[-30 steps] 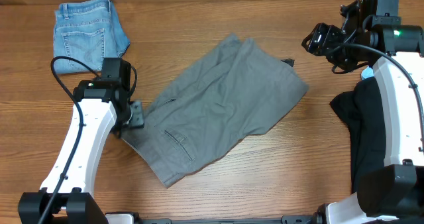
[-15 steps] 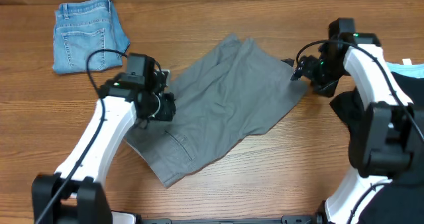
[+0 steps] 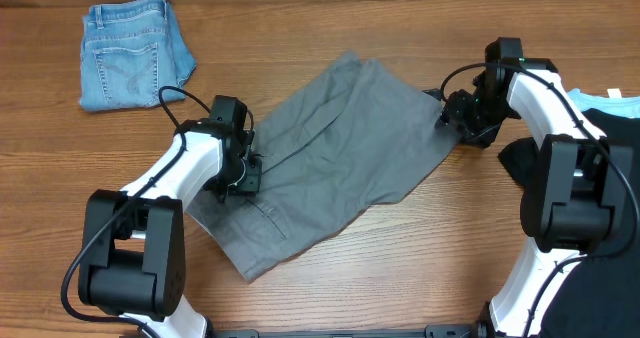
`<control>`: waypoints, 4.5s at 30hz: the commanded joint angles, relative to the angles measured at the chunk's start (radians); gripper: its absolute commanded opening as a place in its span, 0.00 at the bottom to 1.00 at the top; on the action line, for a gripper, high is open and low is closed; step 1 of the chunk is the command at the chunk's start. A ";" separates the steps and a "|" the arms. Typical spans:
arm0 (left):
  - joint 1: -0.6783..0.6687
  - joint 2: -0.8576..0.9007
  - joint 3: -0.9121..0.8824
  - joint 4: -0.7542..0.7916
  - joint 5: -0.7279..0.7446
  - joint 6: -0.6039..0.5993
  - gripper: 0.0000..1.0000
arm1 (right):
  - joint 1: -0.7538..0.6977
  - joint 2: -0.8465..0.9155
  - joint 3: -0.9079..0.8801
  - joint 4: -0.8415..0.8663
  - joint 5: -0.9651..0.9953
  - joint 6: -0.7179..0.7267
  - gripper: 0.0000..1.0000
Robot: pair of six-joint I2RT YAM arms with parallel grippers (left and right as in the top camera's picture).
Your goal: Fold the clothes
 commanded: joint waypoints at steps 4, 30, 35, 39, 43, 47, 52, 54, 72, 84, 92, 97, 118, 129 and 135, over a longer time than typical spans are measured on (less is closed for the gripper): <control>0.066 0.035 -0.007 0.003 -0.072 -0.027 0.38 | -0.015 -0.002 -0.122 0.113 -0.044 0.030 0.65; 0.185 0.035 0.243 -0.202 -0.040 0.033 0.71 | -0.019 -0.343 -0.081 -0.369 0.224 0.027 0.57; 0.185 0.035 0.249 -0.307 -0.008 0.032 0.69 | -0.005 -0.343 -0.081 -0.155 -0.097 -0.230 0.57; 0.185 0.030 0.261 -0.367 0.093 0.039 0.61 | 0.029 -0.341 -0.081 0.063 -0.245 -0.269 0.62; 0.185 -0.022 0.344 -0.472 0.117 0.055 0.54 | 0.077 -0.328 -0.081 0.248 -0.228 -0.268 0.67; 0.185 -0.158 0.459 -0.569 0.116 0.055 0.61 | 0.130 -0.273 -0.081 0.373 -0.192 -0.245 0.72; 0.185 -0.301 0.491 -0.613 0.116 0.054 0.75 | 0.158 -0.167 -0.081 0.435 -0.098 -0.231 0.77; 0.185 -0.346 0.490 -0.636 0.116 0.053 0.76 | 0.158 -0.116 -0.081 0.452 -0.117 -0.224 0.79; 0.185 -0.407 0.486 -0.682 0.117 0.051 0.80 | 0.189 -0.005 -0.018 0.573 -0.483 -0.220 0.04; 0.185 -0.406 0.486 -0.680 0.117 0.051 0.83 | 0.180 -0.004 0.057 0.710 -0.348 0.013 0.24; 0.185 -0.406 0.486 -0.677 0.117 0.051 0.84 | 0.149 -0.004 0.057 0.581 -0.172 -0.039 1.00; 0.184 -0.406 0.468 -0.672 0.117 0.061 0.87 | 0.052 -0.005 0.058 0.405 -0.173 -0.075 0.93; 0.157 -0.257 -0.184 0.034 0.042 0.037 0.67 | -0.008 -0.004 -0.154 0.074 -0.342 -0.289 0.36; 0.228 -0.107 -0.175 0.136 -0.303 -0.294 0.30 | -0.021 -0.078 -0.152 -0.204 0.069 -0.043 0.04; 0.254 -0.107 0.080 -0.020 -0.242 -0.146 0.56 | -0.021 -0.198 -0.152 -0.170 0.037 -0.120 0.31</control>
